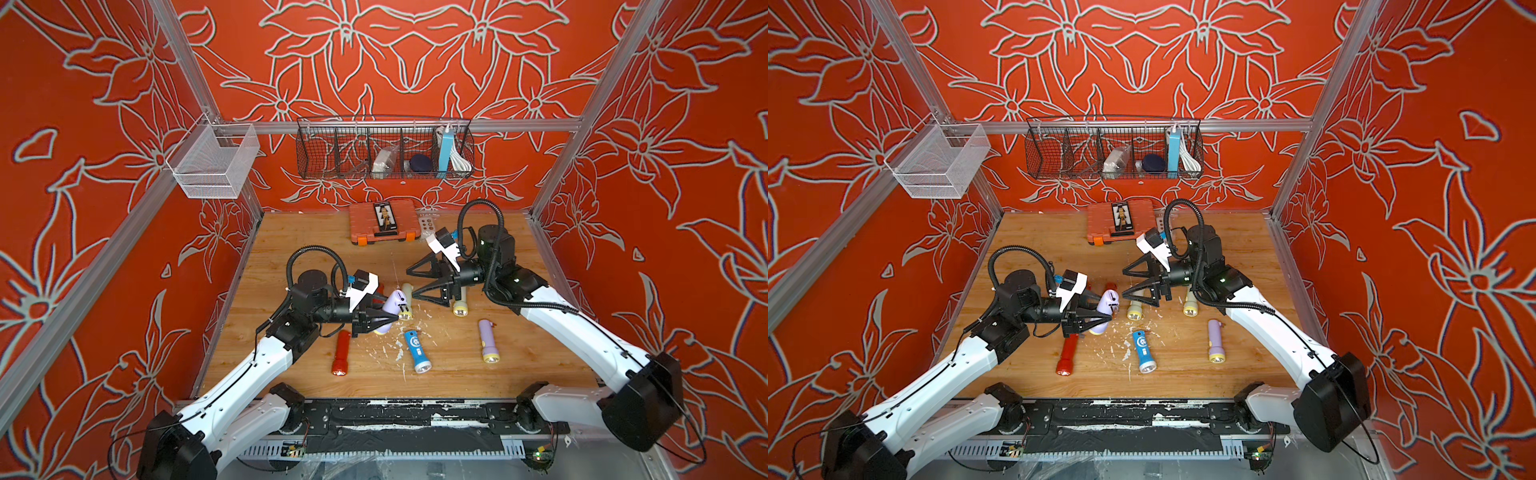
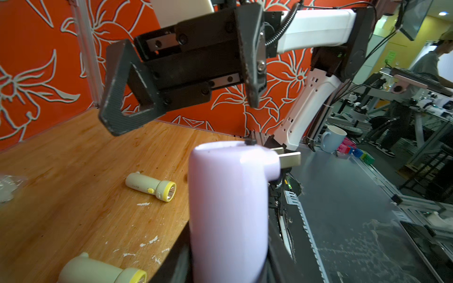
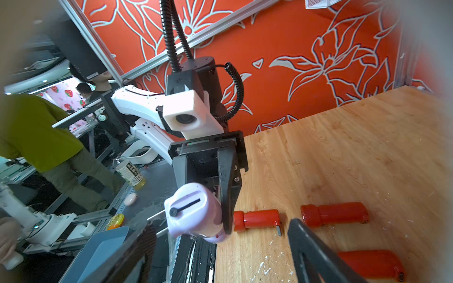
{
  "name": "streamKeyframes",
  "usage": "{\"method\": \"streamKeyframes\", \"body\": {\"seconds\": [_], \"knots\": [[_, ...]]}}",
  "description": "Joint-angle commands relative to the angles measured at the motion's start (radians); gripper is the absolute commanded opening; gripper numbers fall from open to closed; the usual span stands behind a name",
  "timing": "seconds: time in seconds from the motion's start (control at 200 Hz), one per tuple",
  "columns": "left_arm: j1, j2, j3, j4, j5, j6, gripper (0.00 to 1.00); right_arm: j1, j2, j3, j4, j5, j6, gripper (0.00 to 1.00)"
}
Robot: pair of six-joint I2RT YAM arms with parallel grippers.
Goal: Close the plug at the bottom of the flashlight
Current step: Pick up the flashlight from the center of the board, then close the plug of the flashlight.
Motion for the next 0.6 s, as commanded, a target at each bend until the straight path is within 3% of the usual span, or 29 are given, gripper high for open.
{"method": "streamKeyframes", "body": {"seconds": [0.0,0.15,0.596], "knots": [[0.003,0.002,0.025,0.018,0.092,0.037,0.0,0.017,0.016,0.048,-0.054,-0.104,-0.079,0.83],[0.004,0.019,0.031,0.017,0.114,0.038,0.0,0.051,0.031,0.08,-0.16,-0.111,-0.161,0.81],[0.004,0.034,0.04,0.015,0.117,0.029,0.0,0.094,0.065,0.094,-0.192,-0.103,-0.179,0.73]]}}
